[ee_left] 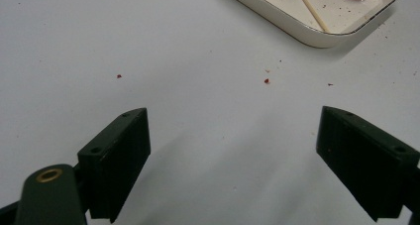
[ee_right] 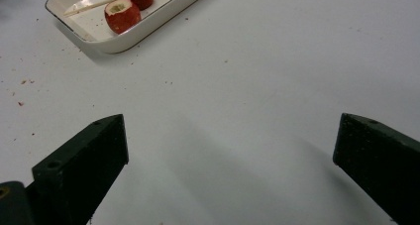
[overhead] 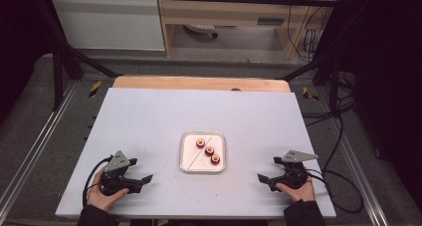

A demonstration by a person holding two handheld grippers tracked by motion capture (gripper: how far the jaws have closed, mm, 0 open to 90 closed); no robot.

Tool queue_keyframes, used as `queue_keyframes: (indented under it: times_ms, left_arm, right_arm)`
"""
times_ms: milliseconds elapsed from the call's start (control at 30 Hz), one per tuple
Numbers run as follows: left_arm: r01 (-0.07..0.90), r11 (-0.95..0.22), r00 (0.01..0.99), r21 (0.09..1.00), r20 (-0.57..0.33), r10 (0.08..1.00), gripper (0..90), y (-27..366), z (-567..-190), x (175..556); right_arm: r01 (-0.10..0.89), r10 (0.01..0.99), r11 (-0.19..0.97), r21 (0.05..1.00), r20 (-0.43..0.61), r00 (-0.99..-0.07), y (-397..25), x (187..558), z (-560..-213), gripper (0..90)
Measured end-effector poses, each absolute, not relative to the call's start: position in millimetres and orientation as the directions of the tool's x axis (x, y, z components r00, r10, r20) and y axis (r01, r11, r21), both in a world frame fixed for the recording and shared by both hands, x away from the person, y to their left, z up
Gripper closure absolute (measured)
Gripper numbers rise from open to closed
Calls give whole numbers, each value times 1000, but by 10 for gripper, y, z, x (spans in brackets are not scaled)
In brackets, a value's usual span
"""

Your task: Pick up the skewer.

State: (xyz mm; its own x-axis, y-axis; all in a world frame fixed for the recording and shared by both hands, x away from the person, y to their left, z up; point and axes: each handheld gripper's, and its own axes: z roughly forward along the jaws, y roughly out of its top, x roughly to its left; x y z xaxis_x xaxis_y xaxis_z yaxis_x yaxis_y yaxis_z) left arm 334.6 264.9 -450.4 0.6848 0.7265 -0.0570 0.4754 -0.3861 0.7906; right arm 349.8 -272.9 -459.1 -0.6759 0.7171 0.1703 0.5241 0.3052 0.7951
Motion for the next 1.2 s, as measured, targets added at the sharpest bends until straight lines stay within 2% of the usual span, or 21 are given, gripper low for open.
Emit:
queue_keyframes:
  times_ms: [1200]
  left_arm:
    - [467,-439,713,768,-33,700,132,2325,-4428,3343]
  right_arm:
    - [532,722,328,781,156,-674,-2693,3502,-4605,11]
